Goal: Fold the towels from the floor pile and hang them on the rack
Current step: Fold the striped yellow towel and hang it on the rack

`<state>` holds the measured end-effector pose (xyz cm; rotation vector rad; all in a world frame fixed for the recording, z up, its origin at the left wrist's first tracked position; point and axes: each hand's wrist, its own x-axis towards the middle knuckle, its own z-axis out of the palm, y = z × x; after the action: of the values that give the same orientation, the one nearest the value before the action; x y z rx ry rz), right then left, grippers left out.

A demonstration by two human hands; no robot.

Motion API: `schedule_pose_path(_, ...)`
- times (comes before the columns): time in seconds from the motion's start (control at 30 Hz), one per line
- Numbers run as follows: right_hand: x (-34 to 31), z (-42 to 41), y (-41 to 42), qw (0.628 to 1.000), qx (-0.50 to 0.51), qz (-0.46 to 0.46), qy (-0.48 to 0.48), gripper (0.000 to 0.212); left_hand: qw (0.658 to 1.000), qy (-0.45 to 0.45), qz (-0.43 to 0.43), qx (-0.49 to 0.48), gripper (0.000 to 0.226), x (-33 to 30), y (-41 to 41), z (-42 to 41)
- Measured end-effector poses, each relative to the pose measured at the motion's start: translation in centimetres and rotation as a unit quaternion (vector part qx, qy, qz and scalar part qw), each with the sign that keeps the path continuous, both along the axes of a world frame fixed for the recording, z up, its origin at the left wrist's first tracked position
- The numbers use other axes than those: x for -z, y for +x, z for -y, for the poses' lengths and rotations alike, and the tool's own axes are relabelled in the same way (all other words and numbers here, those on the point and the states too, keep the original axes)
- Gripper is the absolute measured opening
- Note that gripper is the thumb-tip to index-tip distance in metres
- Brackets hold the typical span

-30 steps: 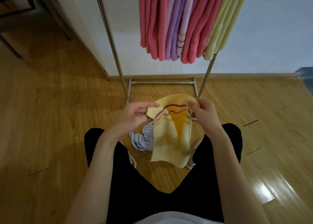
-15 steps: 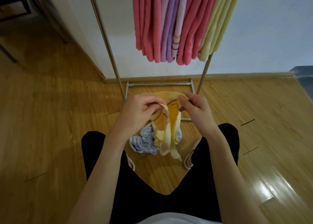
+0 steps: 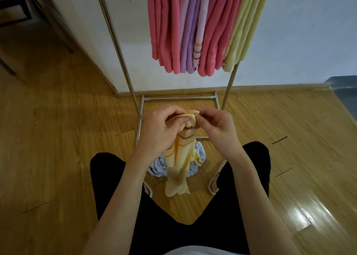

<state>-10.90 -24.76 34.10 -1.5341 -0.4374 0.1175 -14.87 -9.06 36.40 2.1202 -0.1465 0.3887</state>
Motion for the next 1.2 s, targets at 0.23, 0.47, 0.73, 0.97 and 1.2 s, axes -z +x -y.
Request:
schedule_pose_path(0.23,-0.2,-0.1,-0.2,0.999,-0.036,0.013,-0.021,0.024,0.999,-0.030,-0.005,-0.034,0.006,0.2,-0.4,0.3)
schedule_pose_path(0.47,-0.7,0.5,-0.1,0.998,-0.047,0.035,-0.040,0.023,0.998,-0.047,-0.016,-0.035,0.006,-0.1,-0.4,0.5)
schedule_pose_path(0.73,-0.8,2.0,0.1,0.999,0.029,0.028,-0.012,0.019,0.998,0.027,-0.054,-0.004,0.016,2.0,-0.7,-1.9)
schedule_pose_path(0.97,-0.7,1.9,0.3,0.997,0.065,0.037,-0.029,0.017,0.971,0.221,0.014,-0.088,0.012,4.7,-1.2,-3.7)
schedule_pose_path(1.2,0.6,2.2,0.8,0.977,0.143,0.103,-0.121,0.014,0.969,0.205,0.046,-0.130,0.015,0.7,-0.7,-4.8)
